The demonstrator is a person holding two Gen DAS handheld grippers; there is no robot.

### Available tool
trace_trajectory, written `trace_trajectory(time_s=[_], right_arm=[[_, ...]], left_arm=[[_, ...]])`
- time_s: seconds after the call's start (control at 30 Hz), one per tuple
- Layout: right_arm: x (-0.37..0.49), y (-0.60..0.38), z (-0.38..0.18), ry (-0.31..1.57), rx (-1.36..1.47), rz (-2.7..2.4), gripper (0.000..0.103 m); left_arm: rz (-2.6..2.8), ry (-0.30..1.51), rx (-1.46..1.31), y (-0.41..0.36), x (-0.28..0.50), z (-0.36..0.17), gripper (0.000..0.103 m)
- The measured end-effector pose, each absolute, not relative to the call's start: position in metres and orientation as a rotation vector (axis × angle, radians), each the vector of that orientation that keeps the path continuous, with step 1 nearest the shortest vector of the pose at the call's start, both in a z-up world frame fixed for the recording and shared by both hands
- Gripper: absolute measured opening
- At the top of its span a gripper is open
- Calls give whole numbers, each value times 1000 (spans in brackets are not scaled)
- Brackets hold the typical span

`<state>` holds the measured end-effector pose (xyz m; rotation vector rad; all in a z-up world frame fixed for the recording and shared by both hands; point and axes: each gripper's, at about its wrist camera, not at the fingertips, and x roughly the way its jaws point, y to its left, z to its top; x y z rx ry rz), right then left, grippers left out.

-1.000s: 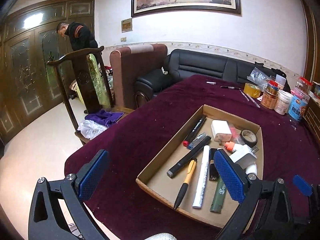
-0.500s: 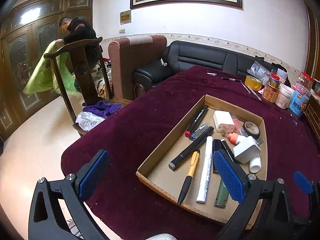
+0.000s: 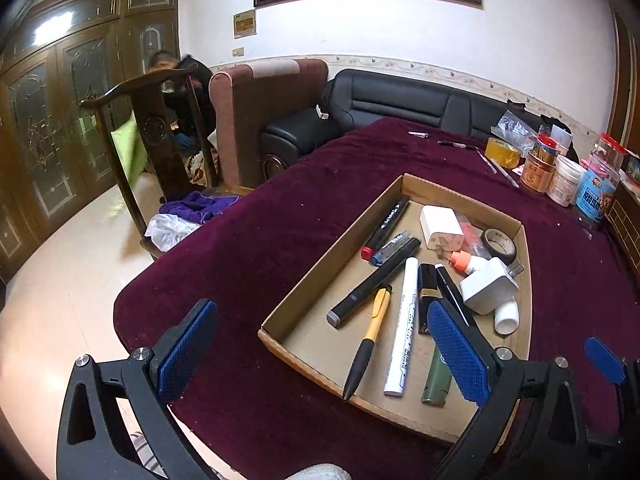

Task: Organize rigid objects

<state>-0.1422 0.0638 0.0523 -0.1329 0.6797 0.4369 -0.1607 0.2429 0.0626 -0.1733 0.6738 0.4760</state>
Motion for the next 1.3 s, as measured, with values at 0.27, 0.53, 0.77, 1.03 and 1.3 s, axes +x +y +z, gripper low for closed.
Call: trace_trajectory(time_s=[0.27,0.53,0.77,1.03,1.3], right_arm=[[-139,61,50,691,-127,433,88],[-139,61,47,698,-133,434,88],[-140,63,48,696,-144,436,88],[-140,65,47,698,-150,437,88],[-139,68,46,702,-160,441,88]], left_arm=[[472,670,-168,240,-161,62,102],[470,680,-178,240,-158,60,102],[455,697,-187,238,-155,56,102],[441,706,-186,238,-154,56,102],[417,732,-203,241,-151,52,102]])
